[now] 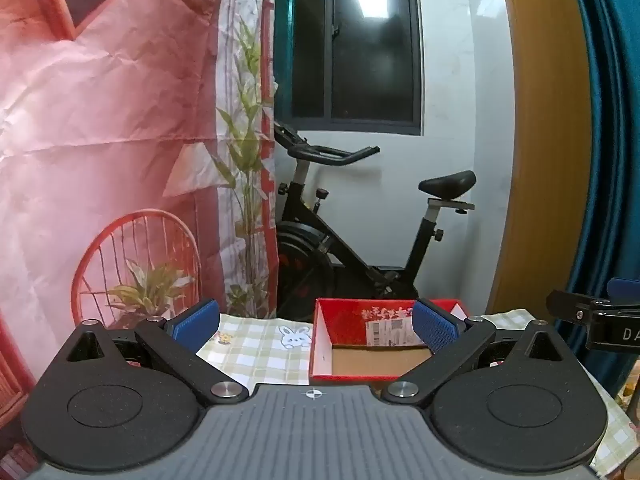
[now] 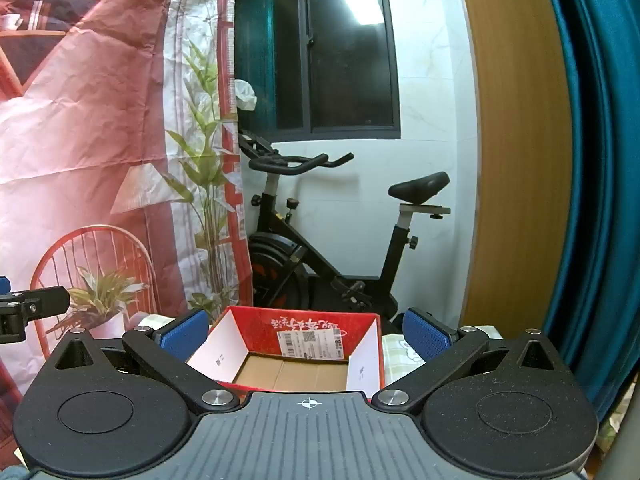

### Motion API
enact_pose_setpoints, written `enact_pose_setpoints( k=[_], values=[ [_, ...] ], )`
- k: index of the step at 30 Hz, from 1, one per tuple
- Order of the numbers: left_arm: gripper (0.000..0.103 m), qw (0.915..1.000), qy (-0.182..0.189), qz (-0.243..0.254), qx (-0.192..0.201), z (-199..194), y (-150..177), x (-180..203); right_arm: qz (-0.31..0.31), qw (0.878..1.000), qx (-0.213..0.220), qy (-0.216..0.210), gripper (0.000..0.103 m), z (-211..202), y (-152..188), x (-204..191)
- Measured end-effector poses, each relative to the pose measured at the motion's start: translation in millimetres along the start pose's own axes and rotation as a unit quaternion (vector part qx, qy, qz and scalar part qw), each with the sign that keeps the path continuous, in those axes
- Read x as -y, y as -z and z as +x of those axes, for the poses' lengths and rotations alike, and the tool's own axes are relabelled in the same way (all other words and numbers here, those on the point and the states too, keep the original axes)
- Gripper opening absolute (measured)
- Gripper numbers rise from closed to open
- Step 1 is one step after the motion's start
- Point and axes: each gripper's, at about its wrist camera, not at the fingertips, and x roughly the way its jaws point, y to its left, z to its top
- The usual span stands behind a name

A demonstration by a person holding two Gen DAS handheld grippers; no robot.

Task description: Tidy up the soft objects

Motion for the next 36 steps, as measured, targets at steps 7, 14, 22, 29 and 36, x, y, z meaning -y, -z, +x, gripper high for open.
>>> enact_pose_setpoints(
  k=[7, 14, 22, 29, 36],
  values=[
    [0.103, 0.9999, 0.002, -0.005, -0.010, 3.4, -0.7, -1.1, -0.001, 1.000, 0.000, 0.001, 0.103, -0.7, 0.0, 0.7],
    [0.103, 1.0000, 0.004, 0.000, -0.007, 2.4, -1.2, -2.2, -0.001, 1.000, 0.000, 0.000, 0.103, -0.7, 0.0, 0.7],
    [0.103, 1.0000, 0.003, 0.004, -0.002, 0.8, -0.5, 0.5, -0.001, 1.000, 0.000, 0.000, 0.103, -0.3, 0.1, 0.3],
    [0.103, 1.0000, 0.003, 0.004, -0.002, 0.2, -1.0, 0.6, 0.000, 1.000, 0.000, 0.000, 0.103, -0.2, 0.2, 0.2],
    [0.103, 1.0000, 0.003, 0.004, -0.002, -0.1, -1.0, 0.8, 0.000, 1.000, 0.000, 0.000, 0.103, -0.1, 0.1, 0.1]
  ],
)
